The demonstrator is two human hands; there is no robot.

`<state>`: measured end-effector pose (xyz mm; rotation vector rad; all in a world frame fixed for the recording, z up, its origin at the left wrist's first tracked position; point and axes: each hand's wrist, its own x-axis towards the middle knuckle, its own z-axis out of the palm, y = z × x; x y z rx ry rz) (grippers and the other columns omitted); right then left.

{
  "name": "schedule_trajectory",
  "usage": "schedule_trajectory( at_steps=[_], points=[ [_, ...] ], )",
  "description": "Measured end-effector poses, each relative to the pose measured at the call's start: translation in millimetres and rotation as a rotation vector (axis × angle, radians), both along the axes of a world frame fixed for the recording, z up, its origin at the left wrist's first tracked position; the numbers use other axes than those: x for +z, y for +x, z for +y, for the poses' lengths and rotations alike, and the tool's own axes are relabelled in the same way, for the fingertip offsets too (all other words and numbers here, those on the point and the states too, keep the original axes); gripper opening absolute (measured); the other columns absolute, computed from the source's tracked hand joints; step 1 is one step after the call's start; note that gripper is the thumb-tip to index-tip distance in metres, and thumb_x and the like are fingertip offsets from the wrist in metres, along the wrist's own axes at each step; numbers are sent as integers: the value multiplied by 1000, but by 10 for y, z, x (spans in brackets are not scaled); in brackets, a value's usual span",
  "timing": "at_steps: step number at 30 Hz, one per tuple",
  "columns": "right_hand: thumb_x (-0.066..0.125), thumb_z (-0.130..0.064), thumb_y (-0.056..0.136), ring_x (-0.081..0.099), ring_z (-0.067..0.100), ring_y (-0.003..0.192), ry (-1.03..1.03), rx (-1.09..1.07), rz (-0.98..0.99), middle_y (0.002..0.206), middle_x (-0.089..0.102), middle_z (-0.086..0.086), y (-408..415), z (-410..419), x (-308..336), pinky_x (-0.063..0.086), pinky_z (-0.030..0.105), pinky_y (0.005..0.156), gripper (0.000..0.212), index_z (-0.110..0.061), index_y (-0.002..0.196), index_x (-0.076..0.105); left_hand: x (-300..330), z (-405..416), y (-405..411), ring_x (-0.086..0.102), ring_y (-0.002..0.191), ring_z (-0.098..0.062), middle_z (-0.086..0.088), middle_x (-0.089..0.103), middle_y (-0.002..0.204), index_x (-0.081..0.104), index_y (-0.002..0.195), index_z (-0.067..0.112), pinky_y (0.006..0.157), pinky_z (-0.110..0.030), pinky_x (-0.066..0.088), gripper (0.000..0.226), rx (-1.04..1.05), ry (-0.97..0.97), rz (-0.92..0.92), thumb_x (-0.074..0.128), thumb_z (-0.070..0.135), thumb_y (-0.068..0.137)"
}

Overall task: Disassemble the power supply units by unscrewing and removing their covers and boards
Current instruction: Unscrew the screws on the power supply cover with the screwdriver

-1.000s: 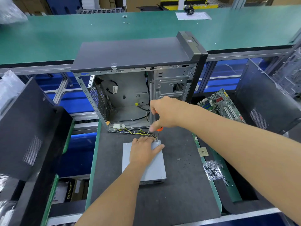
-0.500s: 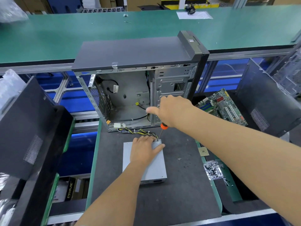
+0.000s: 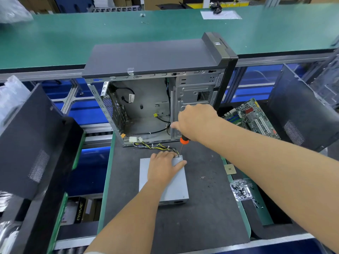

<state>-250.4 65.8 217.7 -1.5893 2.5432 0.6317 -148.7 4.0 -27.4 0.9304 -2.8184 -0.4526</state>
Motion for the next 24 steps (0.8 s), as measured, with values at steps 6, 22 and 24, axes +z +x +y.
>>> schedule_trajectory(
  at_steps=[6,22,24],
  points=[
    [61,-47,92,53,32,99,-80,-116,-423,121,46,8,-26,5,-22,46,41,75,51,-16,128,44,6,8,-6,55,112,-10,13,68,113,69,112,28,90,-29,26,59,2,-22,0,44,75,87],
    [43,-11,102,49,31,81,-180,-95,-321,106,40,17,-6,9,-125,39,36,58,45,-15,145,31,25,17,7,54,114,-9,14,67,117,68,116,29,94,-30,28,58,-4,-23,-7,44,74,89],
    [45,-4,98,48,29,77,-280,-191,-386,107,47,17,-25,11,-155,37,34,55,32,-9,129,38,30,20,6,54,114,-9,14,67,117,67,116,29,94,-30,28,57,-4,-22,-10,44,74,89]
  ],
)
